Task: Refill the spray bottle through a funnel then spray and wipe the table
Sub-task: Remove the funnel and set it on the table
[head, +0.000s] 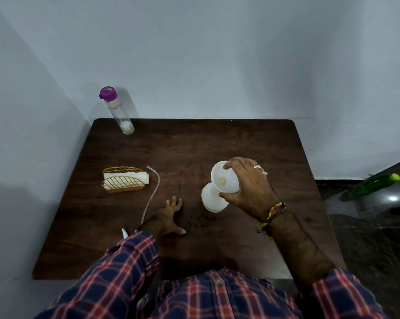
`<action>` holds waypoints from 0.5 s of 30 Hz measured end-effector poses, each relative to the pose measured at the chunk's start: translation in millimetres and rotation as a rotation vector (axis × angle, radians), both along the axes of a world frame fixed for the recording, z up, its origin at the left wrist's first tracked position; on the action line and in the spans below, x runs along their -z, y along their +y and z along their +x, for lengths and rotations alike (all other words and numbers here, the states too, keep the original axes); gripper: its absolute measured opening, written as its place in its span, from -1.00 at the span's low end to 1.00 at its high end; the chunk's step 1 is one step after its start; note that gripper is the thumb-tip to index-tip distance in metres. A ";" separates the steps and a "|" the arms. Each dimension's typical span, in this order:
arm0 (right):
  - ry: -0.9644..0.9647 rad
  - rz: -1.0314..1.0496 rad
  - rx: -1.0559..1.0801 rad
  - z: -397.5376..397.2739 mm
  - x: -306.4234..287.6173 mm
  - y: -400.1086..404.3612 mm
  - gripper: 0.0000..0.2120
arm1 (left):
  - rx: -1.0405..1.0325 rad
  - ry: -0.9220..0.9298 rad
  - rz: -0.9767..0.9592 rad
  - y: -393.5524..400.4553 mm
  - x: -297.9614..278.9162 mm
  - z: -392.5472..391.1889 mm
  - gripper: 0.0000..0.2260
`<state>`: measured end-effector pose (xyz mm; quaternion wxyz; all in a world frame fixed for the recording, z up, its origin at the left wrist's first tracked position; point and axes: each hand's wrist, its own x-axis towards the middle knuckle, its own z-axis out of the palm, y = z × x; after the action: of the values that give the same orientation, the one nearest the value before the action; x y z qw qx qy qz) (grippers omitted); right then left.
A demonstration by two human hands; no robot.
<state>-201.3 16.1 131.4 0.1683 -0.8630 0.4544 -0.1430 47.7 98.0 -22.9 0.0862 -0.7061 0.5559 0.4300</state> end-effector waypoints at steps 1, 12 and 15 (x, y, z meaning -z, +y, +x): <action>-0.007 0.011 0.008 -0.4 -0.4 -0.3 -0.38 | 0.004 -0.001 -0.002 0.5 -0.1 -0.4 0.06; -0.100 0.115 0.045 -4.3 -21.6 -7.7 -0.82 | -0.010 -0.025 0.015 1.7 -2.2 -2.7 0.06; -0.079 0.121 0.039 -4.1 -27.4 -10.5 -0.82 | -0.029 -0.062 0.006 1.7 -4.2 -9.4 0.01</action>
<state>-205.4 5.6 158.8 0.2354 -0.8359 0.4718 -0.1524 38.3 99.7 -18.7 0.0992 -0.7267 0.5415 0.4110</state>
